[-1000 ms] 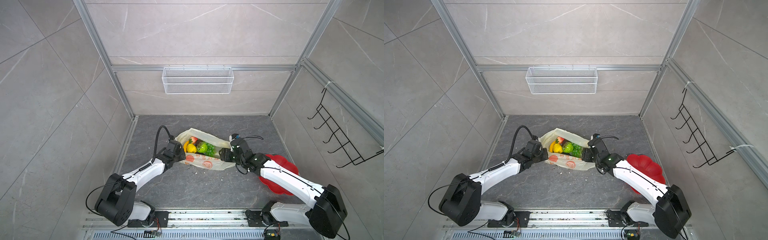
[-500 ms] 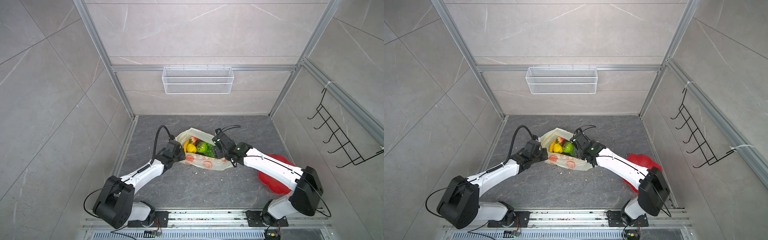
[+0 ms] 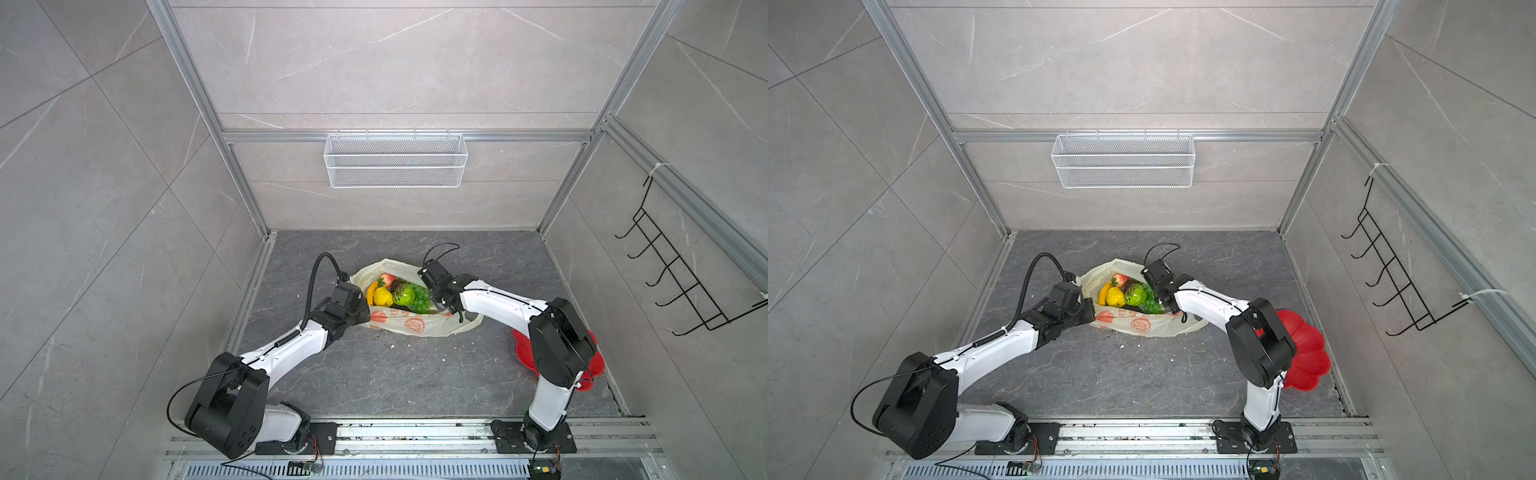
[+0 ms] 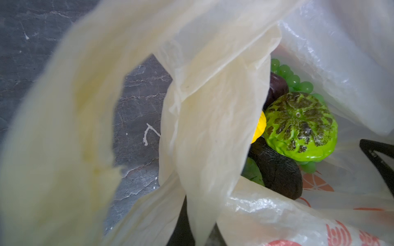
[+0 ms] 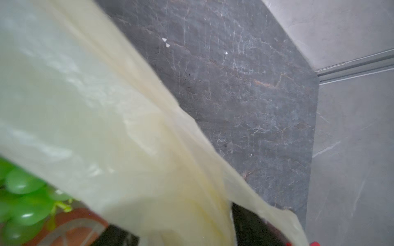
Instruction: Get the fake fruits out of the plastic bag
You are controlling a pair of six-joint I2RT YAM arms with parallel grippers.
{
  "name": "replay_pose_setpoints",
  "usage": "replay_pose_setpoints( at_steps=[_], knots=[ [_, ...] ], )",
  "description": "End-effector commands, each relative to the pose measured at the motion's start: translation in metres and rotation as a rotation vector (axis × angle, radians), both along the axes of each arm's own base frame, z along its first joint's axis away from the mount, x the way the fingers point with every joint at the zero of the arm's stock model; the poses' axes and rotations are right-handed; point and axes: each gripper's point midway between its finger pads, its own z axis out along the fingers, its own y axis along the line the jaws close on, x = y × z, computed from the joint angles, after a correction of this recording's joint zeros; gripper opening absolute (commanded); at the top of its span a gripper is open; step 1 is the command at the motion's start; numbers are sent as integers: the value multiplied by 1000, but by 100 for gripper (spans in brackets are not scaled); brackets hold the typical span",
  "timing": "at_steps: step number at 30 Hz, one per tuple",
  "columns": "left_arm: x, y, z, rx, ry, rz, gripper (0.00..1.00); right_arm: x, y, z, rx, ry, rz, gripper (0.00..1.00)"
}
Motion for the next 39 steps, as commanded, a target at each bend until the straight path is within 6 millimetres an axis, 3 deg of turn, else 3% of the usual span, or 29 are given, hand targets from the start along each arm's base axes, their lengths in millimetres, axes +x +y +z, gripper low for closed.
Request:
replay_pose_setpoints(
  at_steps=[1, 4, 6, 10, 13, 17, 21, 25, 27, 30, 33, 37, 39],
  knots=[
    [3, 11, 7, -21, -43, 29, 0, 8, 19, 5, 237, 27, 11, 33],
    [1, 29, -2, -43, -27, 72, 0, 10, 19, 15, 502, 51, -17, 9],
    [2, 41, -8, -74, -15, 105, 0, 15, 11, 23, 664, 61, -47, 1],
    [1, 67, -19, -156, 14, 173, 0, 22, 1, 34, 960, 98, -77, 0],
    [2, 71, -15, -149, 3, 178, 0, 25, -6, 35, 1086, 119, -101, 0],
    [5, 54, -8, -130, -12, 108, 0, 27, 2, 38, 1140, 136, -90, 0],
    [3, 4, -2, -62, -13, -67, 0, 29, 14, 48, 1184, 139, -70, 0],
    [-3, -29, -4, -5, -7, -180, 0, 33, 17, 55, 1202, 133, -95, 0],
    [-6, -33, -7, 36, 7, -201, 6, 36, 15, 53, 1193, 142, -124, 0],
    [-13, -26, -8, 81, 15, -197, 26, 37, 12, 49, 1178, 143, -149, 0],
    [-20, -11, 5, 136, -12, -162, 44, 37, 8, 45, 1154, 138, -169, 0],
    [-28, 7, 31, 228, -68, -108, 54, 35, 5, 43, 1131, 139, -182, 0],
    [-32, 1, 48, 244, -113, -113, 57, 35, 4, 42, 1121, 141, -186, 0]
  ],
)
